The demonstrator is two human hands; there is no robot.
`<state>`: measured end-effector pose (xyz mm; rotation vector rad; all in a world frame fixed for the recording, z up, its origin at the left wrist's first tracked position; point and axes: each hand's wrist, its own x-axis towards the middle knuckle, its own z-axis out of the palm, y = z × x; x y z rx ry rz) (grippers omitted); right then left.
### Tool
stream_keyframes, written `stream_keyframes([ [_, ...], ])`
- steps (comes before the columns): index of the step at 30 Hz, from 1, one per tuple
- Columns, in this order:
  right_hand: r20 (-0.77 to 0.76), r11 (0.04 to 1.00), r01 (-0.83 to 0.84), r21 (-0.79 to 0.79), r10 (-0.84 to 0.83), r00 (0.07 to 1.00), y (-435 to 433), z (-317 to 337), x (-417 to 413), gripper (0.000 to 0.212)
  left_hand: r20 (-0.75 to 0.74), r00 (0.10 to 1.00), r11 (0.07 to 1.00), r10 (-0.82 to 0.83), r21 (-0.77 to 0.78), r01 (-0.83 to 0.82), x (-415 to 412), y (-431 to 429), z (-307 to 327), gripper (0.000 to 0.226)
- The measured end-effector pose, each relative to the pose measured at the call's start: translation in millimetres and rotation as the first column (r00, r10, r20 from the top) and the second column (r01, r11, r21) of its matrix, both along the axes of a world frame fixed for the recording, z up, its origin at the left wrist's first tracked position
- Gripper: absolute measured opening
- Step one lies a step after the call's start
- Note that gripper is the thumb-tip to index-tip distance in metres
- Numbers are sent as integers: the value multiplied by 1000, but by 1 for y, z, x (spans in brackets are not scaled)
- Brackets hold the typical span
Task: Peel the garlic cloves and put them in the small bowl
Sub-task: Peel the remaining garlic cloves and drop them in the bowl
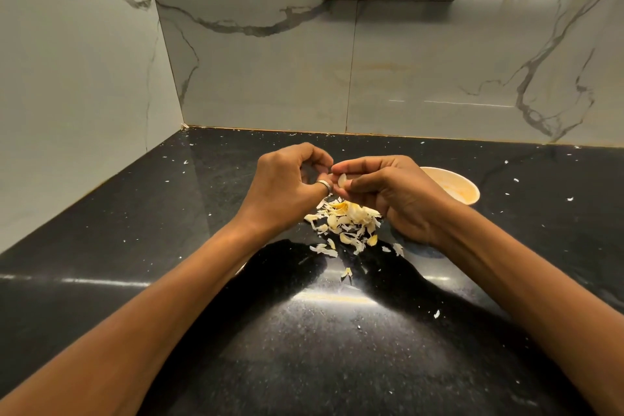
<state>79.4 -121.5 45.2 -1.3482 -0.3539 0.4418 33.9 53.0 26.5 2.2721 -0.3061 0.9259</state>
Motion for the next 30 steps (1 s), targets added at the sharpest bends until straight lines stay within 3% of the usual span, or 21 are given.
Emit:
stream_keyframes([
  [16,-22,993,120,17,-120,993,-1,1,-2,18,-28,1000,999,5,39,-4,-2,-8,-3,11],
  [25,-3,988,141,62,-141,990,0,-1,2,15,-191,981,976,-45,-218,3,1,-10,-4,11],
  [30,61,991,135,14,-136,989,1,-4,3,11,-271,956,933,-110,-360,6,1,-10,-3,8],
])
